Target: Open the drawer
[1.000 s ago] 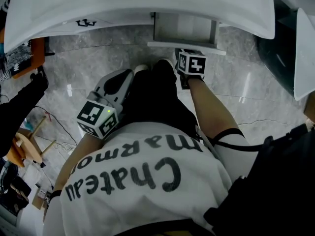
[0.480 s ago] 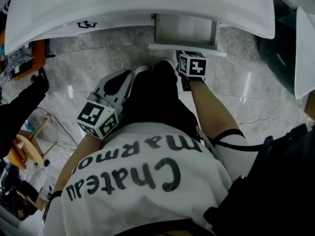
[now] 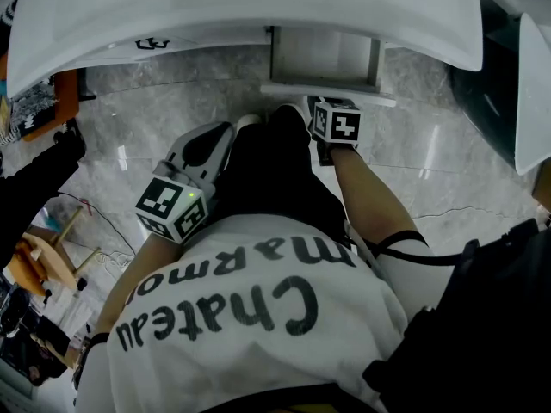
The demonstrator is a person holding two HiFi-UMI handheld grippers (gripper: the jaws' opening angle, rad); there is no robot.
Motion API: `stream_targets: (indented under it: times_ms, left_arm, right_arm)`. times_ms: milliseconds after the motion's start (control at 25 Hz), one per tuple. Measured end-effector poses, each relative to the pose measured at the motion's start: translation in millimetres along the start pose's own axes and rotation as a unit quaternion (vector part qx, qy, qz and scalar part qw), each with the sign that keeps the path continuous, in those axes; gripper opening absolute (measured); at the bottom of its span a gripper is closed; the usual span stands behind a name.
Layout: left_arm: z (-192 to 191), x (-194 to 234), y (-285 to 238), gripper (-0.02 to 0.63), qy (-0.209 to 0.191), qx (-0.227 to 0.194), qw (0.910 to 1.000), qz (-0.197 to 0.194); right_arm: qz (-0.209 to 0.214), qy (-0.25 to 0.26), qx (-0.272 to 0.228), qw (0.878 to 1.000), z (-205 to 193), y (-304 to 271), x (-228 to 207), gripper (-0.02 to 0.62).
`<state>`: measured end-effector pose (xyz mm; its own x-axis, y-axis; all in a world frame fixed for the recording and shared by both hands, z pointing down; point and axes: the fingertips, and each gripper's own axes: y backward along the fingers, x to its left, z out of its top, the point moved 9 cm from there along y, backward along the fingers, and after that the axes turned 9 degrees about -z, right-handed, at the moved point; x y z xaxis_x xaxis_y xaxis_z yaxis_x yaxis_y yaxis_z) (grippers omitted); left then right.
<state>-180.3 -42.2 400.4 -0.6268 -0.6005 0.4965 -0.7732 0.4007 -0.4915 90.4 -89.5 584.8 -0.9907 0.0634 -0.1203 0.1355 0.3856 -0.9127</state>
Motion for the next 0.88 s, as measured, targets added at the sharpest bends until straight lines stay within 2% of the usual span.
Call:
stream_targets:
  times_ms: [880]
  left_arm:
    - [2,3,-3,0.008,-0.002,0.013,0.9999,-0.008]
  right_arm:
    - [0.004,-0.001,0.001,1.0,-29,9,5,0.141]
